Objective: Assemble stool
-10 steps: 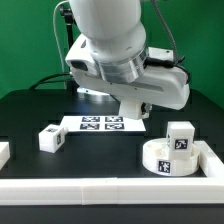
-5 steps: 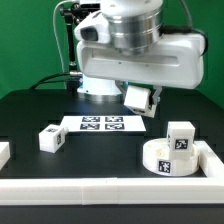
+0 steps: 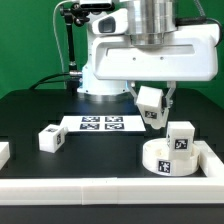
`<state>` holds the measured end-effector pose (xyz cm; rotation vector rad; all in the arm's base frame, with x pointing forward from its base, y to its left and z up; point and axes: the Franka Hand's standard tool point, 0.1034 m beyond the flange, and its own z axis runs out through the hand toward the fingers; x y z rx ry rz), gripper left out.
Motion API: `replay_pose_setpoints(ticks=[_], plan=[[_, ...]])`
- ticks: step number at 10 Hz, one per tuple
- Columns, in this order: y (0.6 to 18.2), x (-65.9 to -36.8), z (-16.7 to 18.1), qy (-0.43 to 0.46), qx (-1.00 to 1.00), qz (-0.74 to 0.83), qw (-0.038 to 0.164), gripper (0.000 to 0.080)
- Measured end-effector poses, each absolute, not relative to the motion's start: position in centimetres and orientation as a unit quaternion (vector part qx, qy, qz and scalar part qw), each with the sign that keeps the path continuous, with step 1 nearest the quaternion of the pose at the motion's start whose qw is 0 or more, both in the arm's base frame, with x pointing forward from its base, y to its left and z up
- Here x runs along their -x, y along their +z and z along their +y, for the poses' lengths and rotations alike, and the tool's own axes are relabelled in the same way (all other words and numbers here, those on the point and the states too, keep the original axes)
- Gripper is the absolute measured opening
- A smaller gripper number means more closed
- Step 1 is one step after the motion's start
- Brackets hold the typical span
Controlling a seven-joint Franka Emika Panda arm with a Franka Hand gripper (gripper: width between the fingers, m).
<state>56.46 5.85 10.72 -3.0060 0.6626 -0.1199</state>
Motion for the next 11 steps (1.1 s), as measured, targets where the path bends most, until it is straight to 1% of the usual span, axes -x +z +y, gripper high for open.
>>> replay_pose_setpoints(ticks=[3, 6, 8, 9, 10, 11], plan=[[10.5, -56.8, 7.4, -0.125, 0.97, 0.203, 0.038, 0.0327], [10.3, -56.7, 7.9, -0.137, 0.97, 0.197, 0.039, 0.0327], [10.4, -55.6, 7.2, -0.14, 0.976, 0.161, 0.033, 0.0327], [10.7, -55.4, 6.0, -0.147, 0.978, 0.148, 0.028, 0.0327], [10.5, -55.2, 4.6, -0.146, 0.975, 0.167, 0.029, 0.0327], [10.7, -55.4, 4.4, -0.153, 0.972, 0.176, 0.032, 0.0327]])
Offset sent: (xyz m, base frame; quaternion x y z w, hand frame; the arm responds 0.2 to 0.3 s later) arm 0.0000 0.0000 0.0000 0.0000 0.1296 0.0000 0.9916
